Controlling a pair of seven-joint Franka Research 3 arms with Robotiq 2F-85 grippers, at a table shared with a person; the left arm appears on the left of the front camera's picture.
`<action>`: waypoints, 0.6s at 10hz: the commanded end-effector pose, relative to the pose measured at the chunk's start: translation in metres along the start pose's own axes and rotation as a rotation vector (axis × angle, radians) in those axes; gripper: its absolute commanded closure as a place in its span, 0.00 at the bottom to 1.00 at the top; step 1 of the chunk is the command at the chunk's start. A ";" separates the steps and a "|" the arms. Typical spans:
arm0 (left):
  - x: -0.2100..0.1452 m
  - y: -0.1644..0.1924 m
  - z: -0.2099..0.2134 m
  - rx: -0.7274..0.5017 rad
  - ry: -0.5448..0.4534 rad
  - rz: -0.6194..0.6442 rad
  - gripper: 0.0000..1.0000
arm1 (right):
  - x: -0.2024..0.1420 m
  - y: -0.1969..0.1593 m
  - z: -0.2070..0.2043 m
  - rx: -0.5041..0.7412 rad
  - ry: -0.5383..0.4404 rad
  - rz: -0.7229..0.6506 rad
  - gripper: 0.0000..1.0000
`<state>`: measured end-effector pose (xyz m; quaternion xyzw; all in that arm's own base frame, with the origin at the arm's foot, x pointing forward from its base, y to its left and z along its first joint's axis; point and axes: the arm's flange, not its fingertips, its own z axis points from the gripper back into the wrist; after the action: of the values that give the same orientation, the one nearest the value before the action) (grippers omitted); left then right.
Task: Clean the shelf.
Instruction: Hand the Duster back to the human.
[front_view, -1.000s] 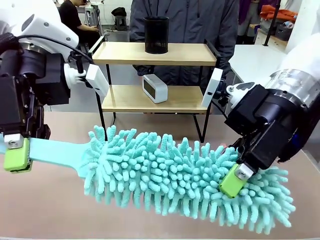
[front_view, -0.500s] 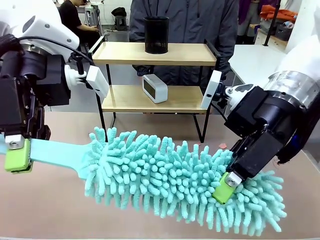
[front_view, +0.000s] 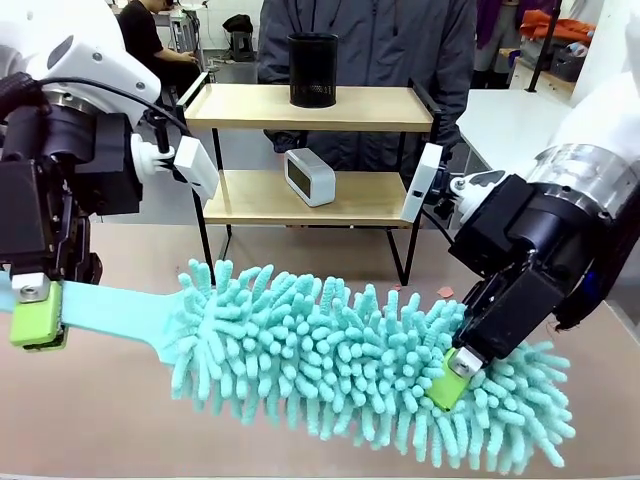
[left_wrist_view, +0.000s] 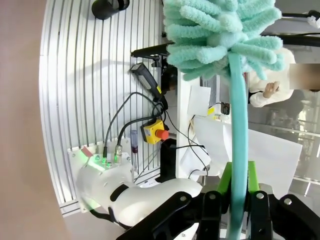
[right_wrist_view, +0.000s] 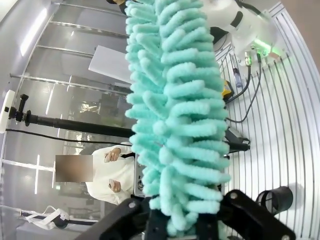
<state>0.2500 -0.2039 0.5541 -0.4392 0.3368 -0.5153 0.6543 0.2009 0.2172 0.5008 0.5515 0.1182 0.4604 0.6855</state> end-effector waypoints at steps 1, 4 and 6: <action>-0.001 -0.003 0.005 0.009 0.022 0.015 0.32 | -0.002 -0.002 0.001 0.013 0.007 -0.012 1.00; -0.008 -0.008 0.006 0.034 -0.012 0.015 0.00 | -0.004 -0.003 0.004 0.014 0.010 -0.016 1.00; -0.034 -0.012 0.021 0.121 -0.195 0.050 0.00 | -0.011 -0.004 0.011 0.011 0.005 -0.029 1.00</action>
<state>0.2584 -0.1842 0.5659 -0.4324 0.2981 -0.4950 0.6922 0.2047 0.2120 0.4973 0.5491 0.1234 0.4561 0.6893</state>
